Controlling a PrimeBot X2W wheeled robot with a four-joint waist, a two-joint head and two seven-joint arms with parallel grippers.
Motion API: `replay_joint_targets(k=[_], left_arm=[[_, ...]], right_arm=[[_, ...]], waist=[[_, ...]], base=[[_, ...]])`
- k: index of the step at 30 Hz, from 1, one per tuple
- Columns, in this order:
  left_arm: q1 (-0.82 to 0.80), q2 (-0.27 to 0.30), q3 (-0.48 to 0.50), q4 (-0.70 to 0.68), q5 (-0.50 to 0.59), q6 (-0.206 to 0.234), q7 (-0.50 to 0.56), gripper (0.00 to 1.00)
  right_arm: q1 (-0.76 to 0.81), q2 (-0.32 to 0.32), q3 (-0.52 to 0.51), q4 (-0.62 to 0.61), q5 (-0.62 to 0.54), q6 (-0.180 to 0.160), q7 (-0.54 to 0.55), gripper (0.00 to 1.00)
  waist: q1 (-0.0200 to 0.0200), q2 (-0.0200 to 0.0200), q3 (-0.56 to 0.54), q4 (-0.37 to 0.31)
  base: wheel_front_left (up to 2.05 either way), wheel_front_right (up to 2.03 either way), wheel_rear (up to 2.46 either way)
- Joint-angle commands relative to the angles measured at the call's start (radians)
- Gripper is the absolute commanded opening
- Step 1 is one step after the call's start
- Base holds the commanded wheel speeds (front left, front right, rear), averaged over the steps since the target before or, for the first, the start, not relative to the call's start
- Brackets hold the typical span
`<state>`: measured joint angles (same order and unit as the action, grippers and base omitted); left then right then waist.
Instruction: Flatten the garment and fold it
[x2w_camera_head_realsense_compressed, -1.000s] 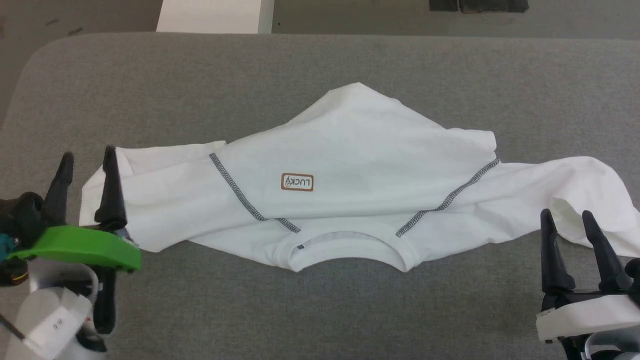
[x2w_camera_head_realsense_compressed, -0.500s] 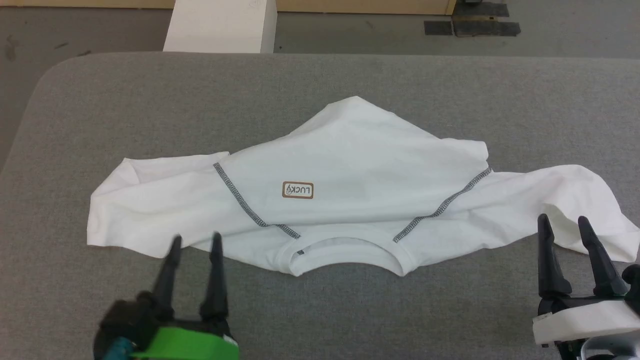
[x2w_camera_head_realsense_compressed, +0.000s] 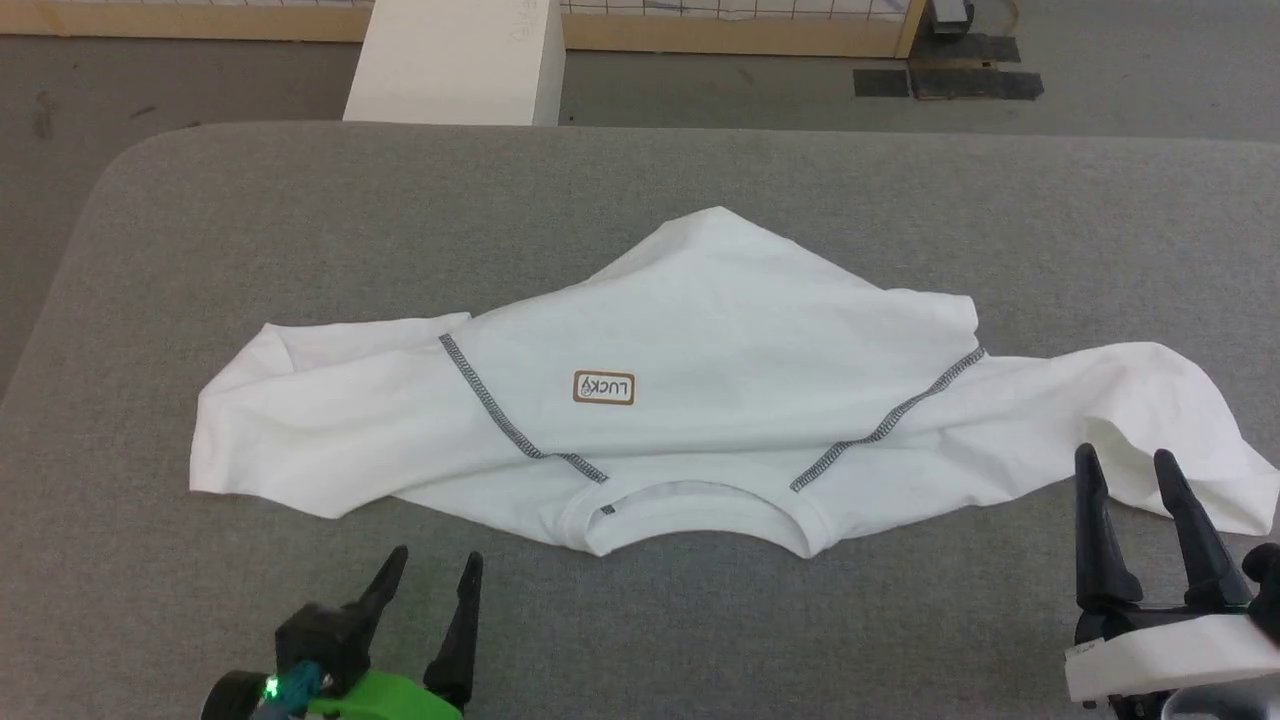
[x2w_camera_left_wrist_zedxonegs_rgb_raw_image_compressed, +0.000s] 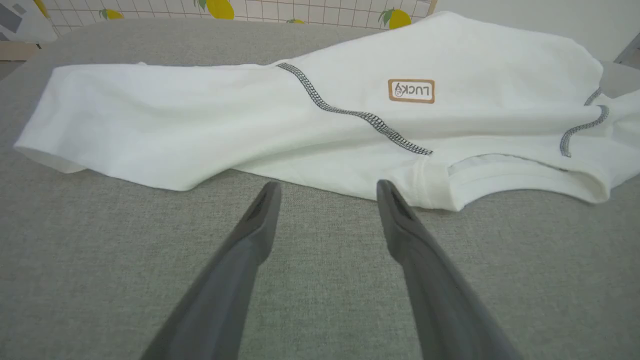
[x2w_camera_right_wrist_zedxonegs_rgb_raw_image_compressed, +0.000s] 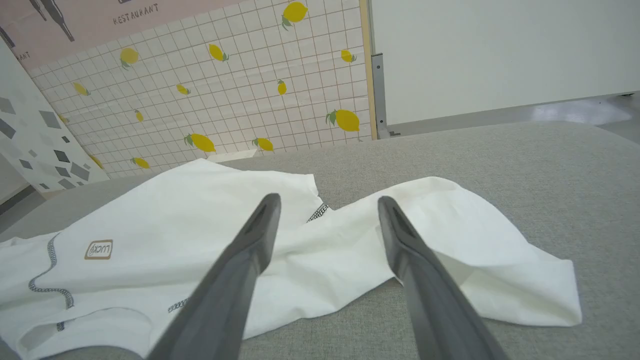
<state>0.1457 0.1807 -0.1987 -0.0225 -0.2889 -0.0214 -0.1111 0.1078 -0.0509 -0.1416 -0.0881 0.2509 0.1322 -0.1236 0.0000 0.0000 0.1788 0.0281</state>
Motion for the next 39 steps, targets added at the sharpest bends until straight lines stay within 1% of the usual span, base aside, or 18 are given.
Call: replay_joint_targets(k=[1, 5, 9, 13, 18, 22, 25, 31, 32, 33, 34, 36, 39], left_arm=[[-0.040, 0.032, -0.009, -0.001, 0.019, -0.014, 0.052, 1.00], [-0.099, 0.107, -0.043, 0.004, 0.044, -0.049, 0.208, 1.00], [-0.158, 0.160, -0.075, 0.002, 0.048, -0.074, 0.341, 1.00], [-0.215, 0.196, -0.104, 0.007, 0.053, -0.088, 0.409, 1.00], [-0.264, 0.205, -0.117, 0.042, 0.046, -0.093, 0.444, 1.00], [-0.286, 0.208, -0.135, 0.087, 0.030, -0.096, 0.505, 1.00], [-0.314, 0.224, -0.165, 0.123, 0.042, -0.099, 0.538, 1.00], [-0.358, 0.204, -0.185, 0.211, -0.004, -0.103, 0.582, 1.00], [-0.364, 0.203, -0.191, 0.224, -0.014, -0.104, 0.586, 0.74], [-0.372, 0.203, -0.198, 0.235, -0.021, -0.105, 0.581, 0.09], [-0.377, 0.201, -0.201, 0.244, -0.032, -0.106, 0.575, 0.00], [-0.387, 0.194, -0.198, 0.256, -0.056, -0.107, 0.548, 0.00], [-0.390, 0.168, -0.170, 0.256, -0.105, -0.107, 0.474, 0.00]], right_arm=[[0.007, 0.001, 0.004, -0.005, 0.007, -0.002, -0.004, 1.00], [0.000, 0.001, 0.013, -0.002, 0.008, -0.002, -0.006, 1.00], [-0.006, 0.001, 0.022, -0.003, 0.008, -0.002, -0.005, 1.00], [-0.011, 0.001, 0.026, -0.004, 0.008, -0.002, -0.005, 1.00], [-0.017, 0.001, 0.028, -0.010, 0.005, -0.002, -0.002, 1.00], [-0.018, 0.001, 0.027, -0.018, 0.001, -0.002, 0.001, 1.00], [-0.022, 0.001, 0.025, -0.027, -0.001, -0.002, 0.007, 1.00], [-0.037, 0.001, 0.024, -0.045, -0.007, -0.002, 0.016, 1.00], [-0.039, 0.001, 0.025, -0.046, -0.008, -0.002, 0.017, 1.00], [-0.042, 0.001, 0.025, -0.048, -0.007, -0.002, 0.018, 1.00], [-0.044, 0.001, 0.025, -0.050, -0.007, -0.002, 0.018, 1.00], [-0.048, 0.001, 0.023, -0.050, -0.007, -0.002, 0.018, 1.00], [-0.053, 0.001, 0.023, -0.046, -0.007, -0.002, 0.019, 1.00]], waist=[[0.0000, 0.0000, 0.006, 0.000], [0.0000, 0.0000, 0.019, -0.008], [0.0000, 0.0000, 0.037, -0.020], [0.0000, 0.0000, 0.057, -0.034], [0.0000, 0.0000, 0.084, -0.051], [0.0000, 0.0000, 0.102, -0.055], [0.0000, 0.0000, 0.117, -0.054], [0.0000, 0.0000, 0.148, -0.048], [0.0000, 0.0000, 0.152, -0.048], [0.0000, 0.0000, 0.157, -0.047], [0.0000, 0.0000, 0.160, -0.047], [0.0000, 0.0000, 0.164, -0.045], [0.0000, 0.0000, 0.161, -0.041]], base=[[0.00, 0.00, 0.00], [0.00, 0.00, 0.00], [0.00, 0.00, 0.00], [0.00, 0.00, 0.00], [0.00, 0.00, 0.00], [0.00, 0.00, 0.00], [0.00, 0.00, 0.00], [0.00, 0.00, 0.00], [0.00, 0.00, 0.00], [0.00, 0.00, 0.00], [0.00, 0.00, 0.00], [0.00, 0.00, 0.00], [0.00, 0.00, 0.00]])
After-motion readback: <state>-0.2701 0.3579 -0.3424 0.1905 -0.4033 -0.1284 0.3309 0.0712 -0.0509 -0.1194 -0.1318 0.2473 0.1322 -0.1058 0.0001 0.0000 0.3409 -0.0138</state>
